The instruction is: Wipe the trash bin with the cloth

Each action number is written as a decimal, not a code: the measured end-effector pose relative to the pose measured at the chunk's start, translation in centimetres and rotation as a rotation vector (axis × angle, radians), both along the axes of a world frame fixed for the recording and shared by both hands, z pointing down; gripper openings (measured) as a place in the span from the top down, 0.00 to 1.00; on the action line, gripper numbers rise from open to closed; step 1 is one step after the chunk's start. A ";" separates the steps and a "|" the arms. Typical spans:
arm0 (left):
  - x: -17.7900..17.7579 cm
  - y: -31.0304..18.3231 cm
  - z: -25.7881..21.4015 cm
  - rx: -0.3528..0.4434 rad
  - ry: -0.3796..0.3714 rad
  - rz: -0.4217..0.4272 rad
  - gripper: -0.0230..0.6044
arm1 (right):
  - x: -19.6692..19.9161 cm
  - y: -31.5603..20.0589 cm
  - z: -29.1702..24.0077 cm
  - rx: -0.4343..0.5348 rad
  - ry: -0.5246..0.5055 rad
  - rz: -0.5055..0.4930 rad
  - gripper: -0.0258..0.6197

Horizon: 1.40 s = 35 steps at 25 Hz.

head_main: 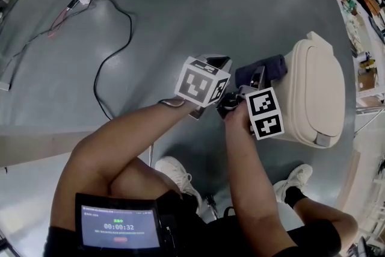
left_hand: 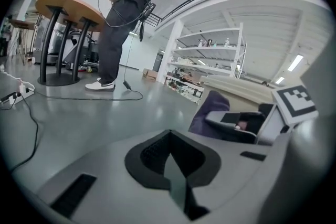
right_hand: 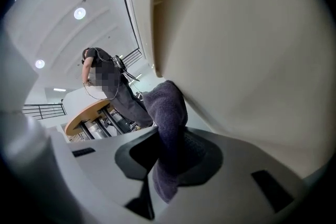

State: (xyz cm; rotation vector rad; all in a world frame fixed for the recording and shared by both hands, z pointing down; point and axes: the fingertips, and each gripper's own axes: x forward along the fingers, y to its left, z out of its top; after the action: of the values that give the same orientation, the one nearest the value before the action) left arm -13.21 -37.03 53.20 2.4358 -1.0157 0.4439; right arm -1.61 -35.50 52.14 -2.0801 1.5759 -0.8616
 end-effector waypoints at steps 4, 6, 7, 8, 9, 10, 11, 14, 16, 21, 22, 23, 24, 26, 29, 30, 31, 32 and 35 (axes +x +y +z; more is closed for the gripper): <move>0.4 0.0 0.4 0.005 -0.011 0.007 0.97 | 0.8 -0.2 1.5 -0.036 -0.007 0.021 0.84; 0.5 0.0 0.5 0.004 -0.014 0.008 0.97 | 1.1 0.1 2.9 -0.069 -0.005 0.030 0.84; 0.6 0.0 0.5 -0.001 -0.011 0.007 0.97 | 1.2 0.3 3.7 -0.087 -0.005 0.034 0.84; 0.6 0.1 0.4 -0.006 -0.005 0.008 0.97 | 1.2 0.6 4.4 -0.102 -0.005 0.039 0.84; 0.8 0.2 0.2 -0.008 0.001 0.011 0.97 | 1.3 0.8 5.2 -0.115 -0.002 0.042 0.84; 1.1 0.3 0.0 -0.006 0.004 0.017 0.97 | 1.4 1.0 5.9 -0.129 0.001 0.045 0.84; 1.3 0.3 -0.1 -0.002 0.005 0.024 0.97 | 1.4 1.2 6.6 -0.144 0.003 0.047 0.84; 1.5 0.2 -0.3 0.008 0.000 0.032 0.97 | 1.5 2.0 9.0 -0.198 -0.003 0.054 0.84; 1.3 0.1 -0.3 0.007 -0.002 0.027 0.97 | 1.6 2.6 10.6 -0.238 -0.004 0.056 0.84; 1.3 -0.1 0.0 0.001 -0.008 0.030 0.97 | 1.6 3.7 14.5 -0.344 -0.023 0.060 0.84; 1.5 0.0 0.0 0.002 -0.012 0.037 0.97 | 1.6 3.9 15.2 -0.363 -0.031 0.062 0.84; 1.6 0.1 0.1 0.003 -0.017 0.046 0.97 | 1.6 4.1 15.8 -0.379 -0.036 0.063 0.84; 1.7 0.2 0.2 0.006 -0.022 0.054 0.97 | 1.6 4.2 16.4 -0.394 -0.035 0.060 0.84; 1.9 0.5 0.3 0.011 -0.033 0.067 0.97 | 1.4 4.3 17.3 -0.414 -0.012 0.041 0.84; 2.0 0.5 0.0 0.022 -0.043 0.070 0.97 | 0.9 4.2 17.6 -0.421 0.008 0.002 0.84; 2.0 0.4 -0.2 0.028 -0.045 0.066 0.97 | 0.5 4.1 17.3 -0.418 0.016 -0.019 0.84; 1.9 0.3 -0.5 0.032 -0.047 0.060 0.97 | -0.2 4.1 16.9 -0.412 0.027 -0.044 0.84; 1.8 0.2 -0.8 0.036 -0.050 0.053 0.97 | -0.9 4.0 16.2 -0.400 0.043 -0.075 0.84; 1.8 0.4 -2.0 0.051 -0.061 0.037 0.97 | -3.4 3.9 12.6 -0.314 0.109 -0.182 0.84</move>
State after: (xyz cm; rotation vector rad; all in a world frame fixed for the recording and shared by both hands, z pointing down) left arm -11.46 -36.66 51.22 2.5041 -1.0200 0.5141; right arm -4.97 -31.64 64.78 -2.2537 1.8081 -1.1401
